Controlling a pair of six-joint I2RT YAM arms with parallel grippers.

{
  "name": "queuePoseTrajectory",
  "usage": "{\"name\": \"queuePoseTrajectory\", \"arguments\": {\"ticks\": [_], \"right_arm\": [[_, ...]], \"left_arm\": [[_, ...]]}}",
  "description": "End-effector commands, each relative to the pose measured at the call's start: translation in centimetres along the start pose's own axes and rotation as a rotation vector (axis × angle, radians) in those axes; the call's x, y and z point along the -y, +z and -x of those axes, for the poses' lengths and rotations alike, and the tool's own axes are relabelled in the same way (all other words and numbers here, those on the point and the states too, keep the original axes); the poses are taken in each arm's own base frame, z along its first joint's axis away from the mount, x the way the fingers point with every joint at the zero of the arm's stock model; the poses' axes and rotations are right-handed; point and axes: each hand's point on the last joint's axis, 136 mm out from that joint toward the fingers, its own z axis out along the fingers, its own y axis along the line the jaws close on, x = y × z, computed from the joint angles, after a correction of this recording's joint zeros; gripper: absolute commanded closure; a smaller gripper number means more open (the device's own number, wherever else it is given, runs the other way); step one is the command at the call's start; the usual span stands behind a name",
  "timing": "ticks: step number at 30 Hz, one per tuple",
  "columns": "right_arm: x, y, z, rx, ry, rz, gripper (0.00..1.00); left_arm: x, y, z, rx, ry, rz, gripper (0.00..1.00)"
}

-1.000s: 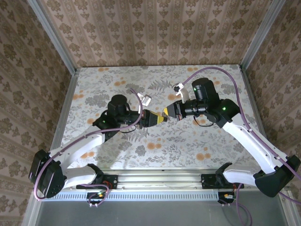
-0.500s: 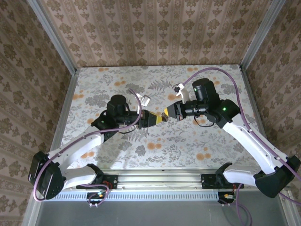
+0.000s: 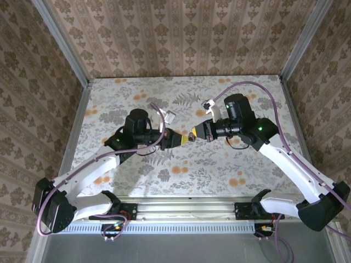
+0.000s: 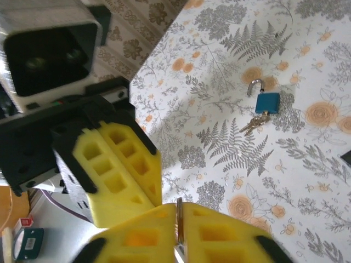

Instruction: Unlock with the key

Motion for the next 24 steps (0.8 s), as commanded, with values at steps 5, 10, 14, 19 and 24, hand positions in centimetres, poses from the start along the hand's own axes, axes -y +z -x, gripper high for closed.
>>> {"name": "queuePoseTrajectory", "arguments": {"ticks": [5, 10, 14, 19, 24], "right_arm": [[3.7, 0.1, -0.4, 0.06, 0.074, -0.126, 0.72], [4.3, 0.3, -1.0, 0.078, 0.107, -0.124, 0.74], [5.5, -0.4, -1.1, 0.12, 0.128, -0.169, 0.63], [5.2, -0.9, -1.0, 0.163, 0.143, -0.123, 0.52], [4.7, -0.9, -0.7, 0.208, 0.165, -0.055, 0.43]], "left_arm": [[-2.0, -0.7, -0.2, -0.12, 0.003, 0.181, 1.0], [-3.4, -0.1, -0.9, -0.186, -0.04, 0.222, 1.0], [-3.9, 0.0, -1.2, -0.226, -0.056, 0.243, 1.0], [-3.7, 0.2, -1.2, -0.251, -0.056, 0.231, 1.0], [-2.6, 0.6, -0.6, -0.241, -0.06, 0.164, 1.0]]}}
